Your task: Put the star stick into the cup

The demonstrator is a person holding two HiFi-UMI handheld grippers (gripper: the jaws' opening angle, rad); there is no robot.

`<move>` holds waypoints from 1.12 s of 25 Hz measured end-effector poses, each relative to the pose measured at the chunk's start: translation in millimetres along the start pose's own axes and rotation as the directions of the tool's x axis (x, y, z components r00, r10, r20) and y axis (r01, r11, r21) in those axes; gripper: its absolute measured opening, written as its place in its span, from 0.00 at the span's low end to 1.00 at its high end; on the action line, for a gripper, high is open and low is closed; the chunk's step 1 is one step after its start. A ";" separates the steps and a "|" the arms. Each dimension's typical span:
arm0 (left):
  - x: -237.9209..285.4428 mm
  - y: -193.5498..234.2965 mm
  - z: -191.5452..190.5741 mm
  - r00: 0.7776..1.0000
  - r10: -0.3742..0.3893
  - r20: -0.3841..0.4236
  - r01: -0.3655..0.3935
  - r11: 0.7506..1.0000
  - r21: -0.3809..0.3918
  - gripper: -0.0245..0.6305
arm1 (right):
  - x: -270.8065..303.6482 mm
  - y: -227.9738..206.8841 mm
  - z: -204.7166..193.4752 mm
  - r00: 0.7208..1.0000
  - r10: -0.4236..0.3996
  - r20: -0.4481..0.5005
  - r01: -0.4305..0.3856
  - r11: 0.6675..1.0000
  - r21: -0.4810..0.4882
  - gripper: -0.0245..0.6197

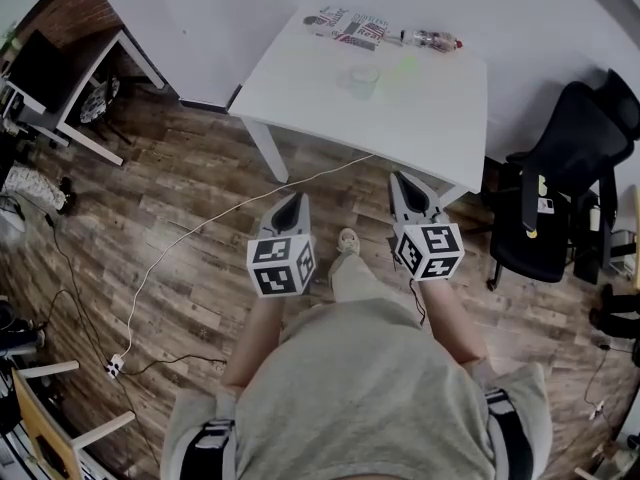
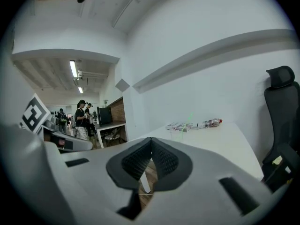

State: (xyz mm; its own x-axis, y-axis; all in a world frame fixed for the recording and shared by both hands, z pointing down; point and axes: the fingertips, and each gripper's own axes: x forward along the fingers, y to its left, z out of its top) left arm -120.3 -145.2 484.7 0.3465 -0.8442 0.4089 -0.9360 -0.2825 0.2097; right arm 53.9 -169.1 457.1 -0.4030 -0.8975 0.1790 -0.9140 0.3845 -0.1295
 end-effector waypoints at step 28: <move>-16.1 -14.5 -8.6 1.000 -0.004 0.013 0.004 1.000 -0.005 0.05 | -23.8 16.9 2.2 0.999 0.031 0.023 -0.031 1.000 -0.007 0.03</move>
State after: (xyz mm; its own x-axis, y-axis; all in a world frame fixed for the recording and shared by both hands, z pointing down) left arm -111.8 -123.6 482.7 0.3490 -0.8489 0.3969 -0.9344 -0.2833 0.2159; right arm 48.2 -141.7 448.5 -0.4297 -0.8901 0.1522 -0.9015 0.4134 -0.1279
